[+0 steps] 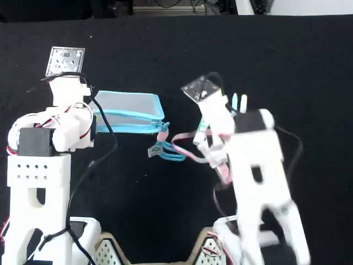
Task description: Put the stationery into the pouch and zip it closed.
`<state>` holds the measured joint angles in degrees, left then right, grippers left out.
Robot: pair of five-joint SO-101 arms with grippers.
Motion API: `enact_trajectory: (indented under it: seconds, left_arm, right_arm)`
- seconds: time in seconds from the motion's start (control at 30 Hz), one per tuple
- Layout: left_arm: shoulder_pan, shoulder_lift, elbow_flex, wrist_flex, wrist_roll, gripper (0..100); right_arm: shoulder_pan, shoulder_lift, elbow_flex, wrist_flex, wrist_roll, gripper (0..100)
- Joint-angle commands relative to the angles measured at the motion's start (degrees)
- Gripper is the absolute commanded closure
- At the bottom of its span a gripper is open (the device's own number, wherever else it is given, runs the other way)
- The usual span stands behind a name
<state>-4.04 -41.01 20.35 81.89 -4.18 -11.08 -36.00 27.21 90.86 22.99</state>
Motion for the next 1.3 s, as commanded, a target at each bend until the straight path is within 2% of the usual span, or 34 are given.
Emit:
enact_trajectory:
  seconds: [0.0,0.13,0.23,0.53,0.7,0.83,0.93,1.07,1.27]
  left_arm:
    - [-0.2,-1.0,-0.7,-0.3,0.1,97]
    - [0.0,-1.0,-0.7,-0.3,0.4,97]
    - [0.0,-1.0,-0.7,-0.3,0.4,97]
    - [-0.4,-1.0,-0.7,-0.2,0.3,97]
    - [0.0,-1.0,0.5,-0.3,0.2,97]
    - [0.0,-1.0,0.6,-0.3,0.2,97]
    - [0.0,-1.0,0.7,-0.3,0.2,97]
    - [0.0,-1.0,0.6,-0.2,0.3,97]
    - [0.0,-1.0,0.4,-0.2,0.4,97]
  right_arm:
    - [-9.0,-16.3,-6.5,-1.2,-5.1,98.8]
    - [-22.0,-27.2,-4.4,-11.8,-13.7,98.7]
    - [-29.4,-31.3,1.0,-21.0,-14.1,98.7]
    - [-36.1,-37.0,22.1,-57.2,-12.3,98.7]
    - [-36.4,-37.3,36.2,-80.5,-12.3,98.7]
    - [-36.3,-37.3,46.5,-93.2,-12.3,98.7]
    - [-35.7,-37.2,51.6,-98.2,-12.2,98.7]
    - [-31.4,-37.2,54.9,-102.2,-12.2,98.7]
    - [-26.1,-37.2,56.8,-104.3,-12.2,98.7]
